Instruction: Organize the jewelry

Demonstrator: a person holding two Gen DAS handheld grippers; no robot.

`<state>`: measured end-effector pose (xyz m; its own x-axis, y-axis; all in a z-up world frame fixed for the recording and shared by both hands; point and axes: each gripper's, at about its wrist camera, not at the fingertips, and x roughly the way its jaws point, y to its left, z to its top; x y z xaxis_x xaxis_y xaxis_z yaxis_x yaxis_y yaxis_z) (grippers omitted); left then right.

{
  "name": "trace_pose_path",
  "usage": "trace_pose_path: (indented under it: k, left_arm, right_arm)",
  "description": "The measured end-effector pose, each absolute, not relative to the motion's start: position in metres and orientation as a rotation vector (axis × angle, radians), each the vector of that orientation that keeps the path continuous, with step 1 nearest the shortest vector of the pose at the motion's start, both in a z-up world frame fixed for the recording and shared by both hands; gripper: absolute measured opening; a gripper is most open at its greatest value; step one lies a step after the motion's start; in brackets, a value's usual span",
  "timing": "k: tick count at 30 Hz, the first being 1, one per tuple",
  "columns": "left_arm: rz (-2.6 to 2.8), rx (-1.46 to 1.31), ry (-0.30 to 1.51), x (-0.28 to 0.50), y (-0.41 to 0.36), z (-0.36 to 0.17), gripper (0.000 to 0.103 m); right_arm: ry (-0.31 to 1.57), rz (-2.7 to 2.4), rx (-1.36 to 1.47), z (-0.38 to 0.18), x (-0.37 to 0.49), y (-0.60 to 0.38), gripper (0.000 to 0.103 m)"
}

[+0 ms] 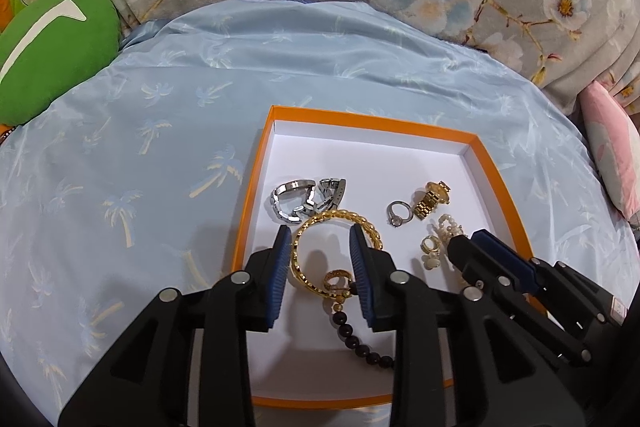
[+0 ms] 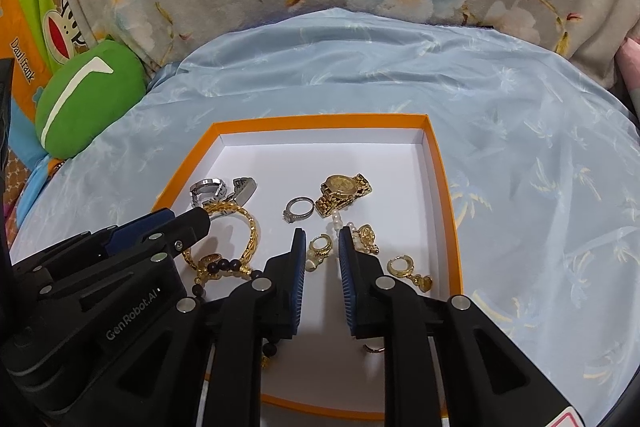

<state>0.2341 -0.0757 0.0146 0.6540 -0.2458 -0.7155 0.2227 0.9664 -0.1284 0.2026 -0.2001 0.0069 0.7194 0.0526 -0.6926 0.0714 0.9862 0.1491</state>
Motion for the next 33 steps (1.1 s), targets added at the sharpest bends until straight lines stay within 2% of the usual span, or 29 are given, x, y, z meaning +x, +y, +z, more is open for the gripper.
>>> trace_pose_path:
  k: [6,8,10,18,26,30,33]
  left_arm:
    - [-0.263,-0.028,0.812,0.233,-0.076,0.015,0.029]
    - [-0.254,-0.026,0.807,0.232,-0.074,0.016,0.029]
    - [-0.242,-0.019,0.799,0.229,-0.071,0.016,0.029]
    - [-0.234,-0.01,0.762,0.199,-0.058,0.018,0.029]
    - [-0.212,0.034,0.694,0.157,-0.051,0.023,0.04]
    - [-0.201,0.061,0.666,0.142,-0.054,0.026,0.056]
    - [-0.195,0.087,0.66,0.14,-0.059,0.024,0.057]
  right_arm:
    - [0.766,-0.018,0.168,0.007,0.2,-0.202,0.017]
    - [0.762,-0.034,0.157,0.007,0.194,-0.204,0.019]
    - [0.755,-0.051,0.156,0.007,0.185,-0.21,0.025]
    - [0.715,-0.096,0.157,0.009,0.137,-0.224,0.028]
    - [0.675,-0.102,0.149,0.015,0.11,-0.217,0.032]
    - [0.678,-0.101,0.128,0.014,0.106,-0.21,0.038]
    - [0.676,-0.1,0.111,0.013,0.103,-0.205,0.042]
